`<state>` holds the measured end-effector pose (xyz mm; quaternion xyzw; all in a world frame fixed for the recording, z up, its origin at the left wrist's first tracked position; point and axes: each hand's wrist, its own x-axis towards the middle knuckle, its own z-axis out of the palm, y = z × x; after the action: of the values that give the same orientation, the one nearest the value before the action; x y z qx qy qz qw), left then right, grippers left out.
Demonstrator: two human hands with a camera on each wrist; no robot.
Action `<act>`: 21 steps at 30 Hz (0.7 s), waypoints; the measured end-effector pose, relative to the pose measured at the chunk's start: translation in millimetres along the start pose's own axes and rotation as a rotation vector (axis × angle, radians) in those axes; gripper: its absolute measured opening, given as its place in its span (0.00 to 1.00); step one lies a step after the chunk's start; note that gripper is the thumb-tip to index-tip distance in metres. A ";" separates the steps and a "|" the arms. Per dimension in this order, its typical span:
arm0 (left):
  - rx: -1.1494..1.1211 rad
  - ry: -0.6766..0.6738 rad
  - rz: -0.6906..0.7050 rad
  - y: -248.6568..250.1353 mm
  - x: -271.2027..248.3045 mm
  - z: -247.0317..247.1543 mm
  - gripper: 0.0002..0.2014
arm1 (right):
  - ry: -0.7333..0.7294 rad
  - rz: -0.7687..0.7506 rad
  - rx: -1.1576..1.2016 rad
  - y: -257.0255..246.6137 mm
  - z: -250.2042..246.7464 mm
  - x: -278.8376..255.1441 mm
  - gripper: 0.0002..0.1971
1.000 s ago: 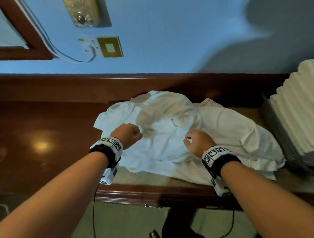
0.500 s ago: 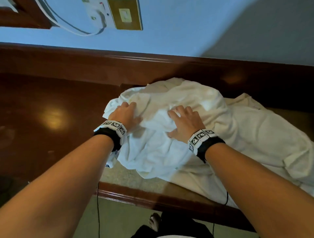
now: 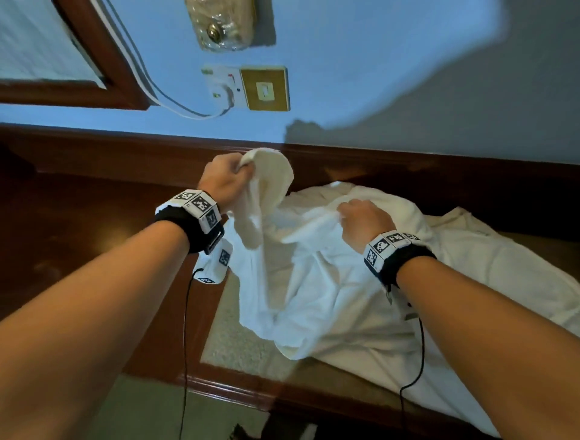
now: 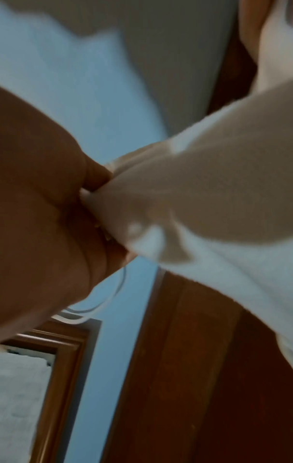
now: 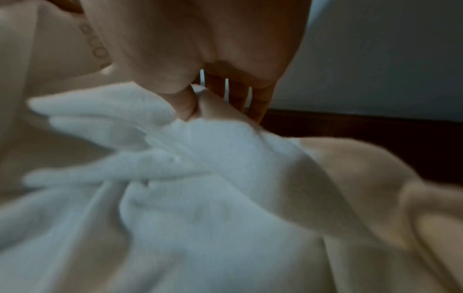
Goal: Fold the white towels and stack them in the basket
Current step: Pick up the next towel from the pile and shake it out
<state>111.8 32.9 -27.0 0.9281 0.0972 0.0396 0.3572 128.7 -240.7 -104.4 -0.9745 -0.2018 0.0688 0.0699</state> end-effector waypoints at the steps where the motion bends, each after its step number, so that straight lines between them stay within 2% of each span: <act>1: -0.033 0.017 0.030 9.4 0.1 -12.5 0.15 | 0.074 -0.007 0.017 -10.3 -11.6 0.2 0.13; 6: -0.226 0.107 0.117 57.9 -17.1 -68.0 0.23 | 0.358 -0.179 0.306 -99.9 -83.1 -14.4 0.20; 9: -0.227 0.103 0.177 77.0 -35.3 -99.9 0.23 | 0.545 -0.203 0.374 -158.0 -114.6 -33.5 0.21; 11: -0.237 0.115 0.214 81.8 -51.0 -123.0 0.19 | 0.585 -0.149 0.381 -188.0 -125.1 -46.9 0.21; 13: -0.344 0.099 0.224 80.6 -67.8 -146.8 0.12 | 0.590 -0.094 0.317 -211.9 -128.7 -60.4 0.21; 16: -0.452 0.046 0.259 68.2 -90.4 -179.6 0.19 | 0.606 -0.057 0.214 -242.9 -127.3 -80.8 0.19; 20: -0.552 0.049 0.299 51.0 -116.8 -214.5 0.16 | 0.654 -0.071 0.258 -272.2 -131.0 -107.3 0.09; 21: -0.586 0.047 0.294 49.1 -122.6 -221.4 0.16 | 0.667 -0.067 0.250 -277.0 -134.4 -113.9 0.09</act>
<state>-32.3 116.7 169.7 0.7887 -0.0451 0.1386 0.5972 -59.3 -49.3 84.8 -0.9202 -0.1898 -0.2310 0.2527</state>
